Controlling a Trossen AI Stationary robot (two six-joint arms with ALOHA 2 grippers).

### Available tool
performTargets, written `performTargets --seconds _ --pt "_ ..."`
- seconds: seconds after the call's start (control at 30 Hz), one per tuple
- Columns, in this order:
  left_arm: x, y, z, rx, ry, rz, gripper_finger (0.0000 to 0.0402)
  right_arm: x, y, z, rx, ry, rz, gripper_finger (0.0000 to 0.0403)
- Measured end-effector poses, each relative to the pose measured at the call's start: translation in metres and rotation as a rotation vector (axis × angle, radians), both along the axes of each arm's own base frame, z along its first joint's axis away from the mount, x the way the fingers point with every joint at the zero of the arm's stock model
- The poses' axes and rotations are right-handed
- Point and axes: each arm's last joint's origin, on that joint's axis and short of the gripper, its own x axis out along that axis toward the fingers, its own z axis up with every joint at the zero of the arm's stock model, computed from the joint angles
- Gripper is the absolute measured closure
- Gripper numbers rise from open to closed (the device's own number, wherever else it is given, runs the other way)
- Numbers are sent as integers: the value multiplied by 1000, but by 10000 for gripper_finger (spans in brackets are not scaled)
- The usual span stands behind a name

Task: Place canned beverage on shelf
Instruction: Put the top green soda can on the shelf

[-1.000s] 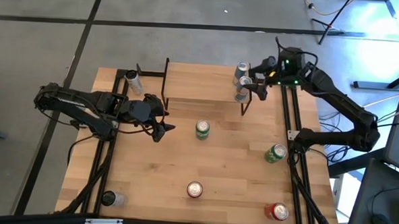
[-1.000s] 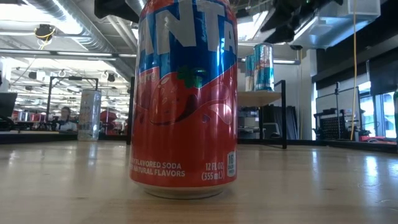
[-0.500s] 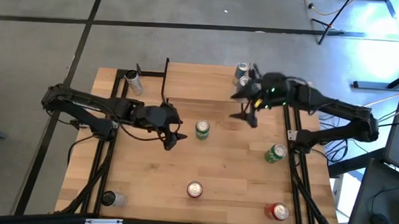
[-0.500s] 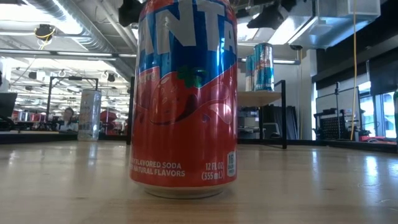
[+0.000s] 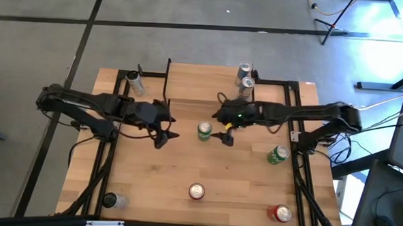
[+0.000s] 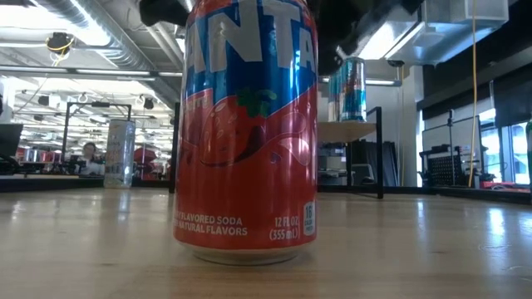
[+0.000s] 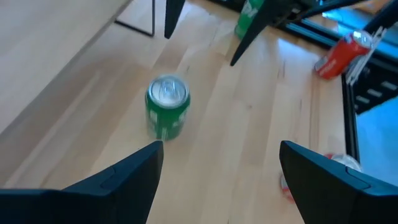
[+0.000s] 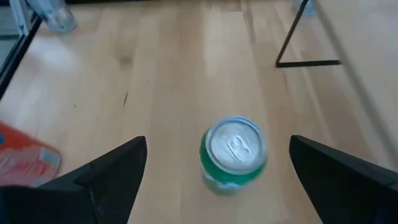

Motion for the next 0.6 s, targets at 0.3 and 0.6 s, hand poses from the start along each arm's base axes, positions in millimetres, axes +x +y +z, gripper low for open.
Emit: performTargets --seconds 0.3,0.6 --pt "-35 5 8 27 63 -18 93 36 -3 -14 30 96 -55 23" --pt "-83 12 23 24 34 -16 93 83 -4 -26 19 365 -111 23"
